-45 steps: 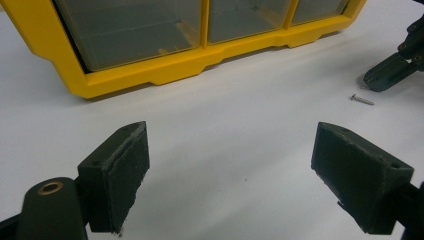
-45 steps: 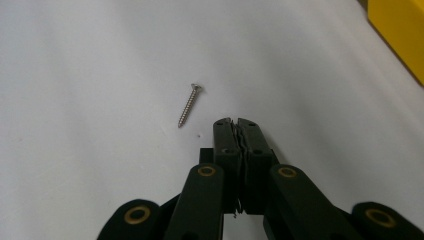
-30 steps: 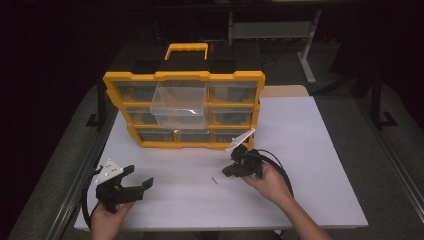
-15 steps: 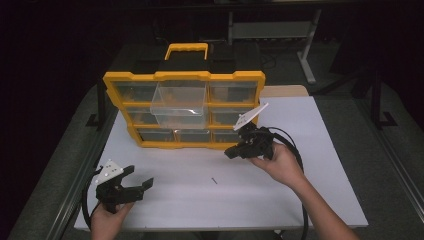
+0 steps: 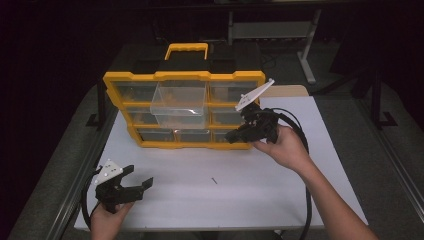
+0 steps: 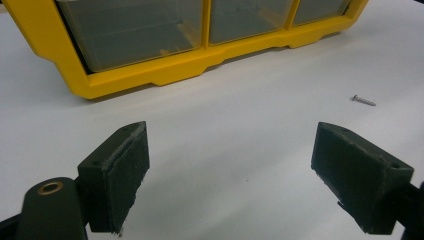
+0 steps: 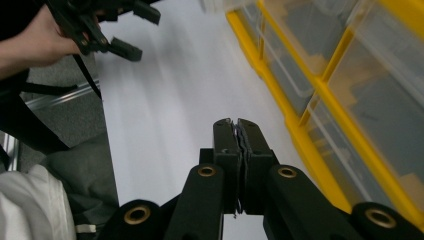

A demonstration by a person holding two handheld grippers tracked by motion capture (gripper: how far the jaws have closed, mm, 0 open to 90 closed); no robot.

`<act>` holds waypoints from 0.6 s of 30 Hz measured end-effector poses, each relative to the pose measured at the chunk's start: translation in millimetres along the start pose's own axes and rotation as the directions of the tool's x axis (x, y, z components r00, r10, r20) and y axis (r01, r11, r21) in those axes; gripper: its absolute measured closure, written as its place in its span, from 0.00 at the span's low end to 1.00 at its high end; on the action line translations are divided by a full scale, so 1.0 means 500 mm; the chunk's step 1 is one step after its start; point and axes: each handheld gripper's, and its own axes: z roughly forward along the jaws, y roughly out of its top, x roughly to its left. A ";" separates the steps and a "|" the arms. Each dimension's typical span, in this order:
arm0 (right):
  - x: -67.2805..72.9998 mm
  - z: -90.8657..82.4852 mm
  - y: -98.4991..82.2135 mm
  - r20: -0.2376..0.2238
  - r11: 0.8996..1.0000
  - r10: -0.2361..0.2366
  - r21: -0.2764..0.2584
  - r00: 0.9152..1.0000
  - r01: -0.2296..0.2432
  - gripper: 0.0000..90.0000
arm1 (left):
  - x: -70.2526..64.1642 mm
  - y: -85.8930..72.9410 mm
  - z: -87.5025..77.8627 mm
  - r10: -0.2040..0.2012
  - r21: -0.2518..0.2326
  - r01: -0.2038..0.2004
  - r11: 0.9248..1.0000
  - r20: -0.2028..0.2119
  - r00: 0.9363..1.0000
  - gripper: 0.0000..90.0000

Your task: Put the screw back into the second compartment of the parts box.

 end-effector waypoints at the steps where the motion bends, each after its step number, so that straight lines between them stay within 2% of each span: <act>1: -0.001 -0.005 0.005 0.001 1.000 0.000 -0.004 1.000 0.000 0.97 | 0.000 0.000 0.000 -0.003 0.004 0.003 1.000 -0.001 1.000 0.16; 5: -0.003 -0.019 0.018 -0.001 1.000 0.000 -0.015 1.000 0.000 0.97 | -0.002 0.000 0.001 -0.010 0.002 0.010 1.000 0.000 1.000 0.16; 8: -0.004 -0.032 0.030 0.000 1.000 -0.001 -0.024 1.000 0.001 0.97 | 0.000 0.000 -0.001 0.007 0.018 -0.007 1.000 -0.001 1.000 0.16; 12: -0.006 -0.048 0.046 -0.002 0.999 -0.014 -0.033 1.000 0.014 0.97 | -0.001 0.000 0.001 -0.001 0.010 0.001 1.000 0.001 1.000 0.16; 18: -0.008 -0.070 0.069 -0.010 0.998 -0.009 -0.058 1.000 0.009 0.97 | 0.001 0.000 0.000 -0.005 0.018 0.005 1.000 -0.001 1.000 0.16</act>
